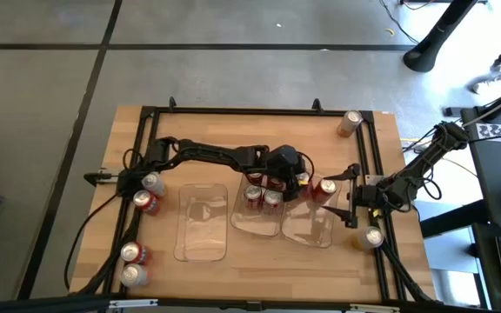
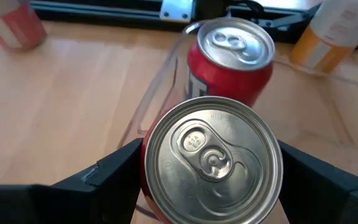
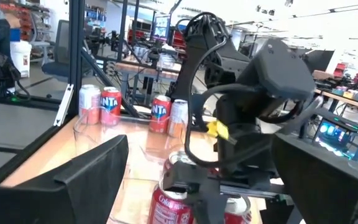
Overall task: Sort soda cans
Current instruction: Put the top left red soda can into the right transparent bin
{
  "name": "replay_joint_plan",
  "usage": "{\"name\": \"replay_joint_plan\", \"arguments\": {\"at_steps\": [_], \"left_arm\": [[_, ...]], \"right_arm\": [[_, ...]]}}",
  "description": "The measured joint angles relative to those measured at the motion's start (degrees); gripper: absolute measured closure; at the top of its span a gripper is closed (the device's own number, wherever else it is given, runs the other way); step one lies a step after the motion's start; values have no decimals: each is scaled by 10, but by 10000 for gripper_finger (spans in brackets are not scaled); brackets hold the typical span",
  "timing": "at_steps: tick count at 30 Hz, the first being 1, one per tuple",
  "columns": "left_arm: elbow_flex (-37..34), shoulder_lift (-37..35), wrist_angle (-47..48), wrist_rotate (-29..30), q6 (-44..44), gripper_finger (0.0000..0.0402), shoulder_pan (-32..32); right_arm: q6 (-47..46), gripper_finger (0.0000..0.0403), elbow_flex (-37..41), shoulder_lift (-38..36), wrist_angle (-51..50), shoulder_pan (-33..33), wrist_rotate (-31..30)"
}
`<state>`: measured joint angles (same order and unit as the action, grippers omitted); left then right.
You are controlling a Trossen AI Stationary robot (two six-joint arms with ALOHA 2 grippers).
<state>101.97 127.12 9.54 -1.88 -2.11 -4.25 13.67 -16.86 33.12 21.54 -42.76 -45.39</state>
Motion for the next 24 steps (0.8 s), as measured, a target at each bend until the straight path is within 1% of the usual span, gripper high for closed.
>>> {"name": "replay_joint_plan", "arguments": {"at_steps": [7,12,15,24], "left_arm": [[0,18,-20,2,9,105,-1],[1,24,-30,0,8,76,-2],[1,24,-36,-1,5,66,-2],[0,22,-41,-1,4,61,-2]], "right_arm": [[-14,13,0,0,-23,0,0],[-15,13,0,0,-23,0,0],[-16,13,0,0,-25,0,0],[-16,13,0,0,-29,0,0]]}}
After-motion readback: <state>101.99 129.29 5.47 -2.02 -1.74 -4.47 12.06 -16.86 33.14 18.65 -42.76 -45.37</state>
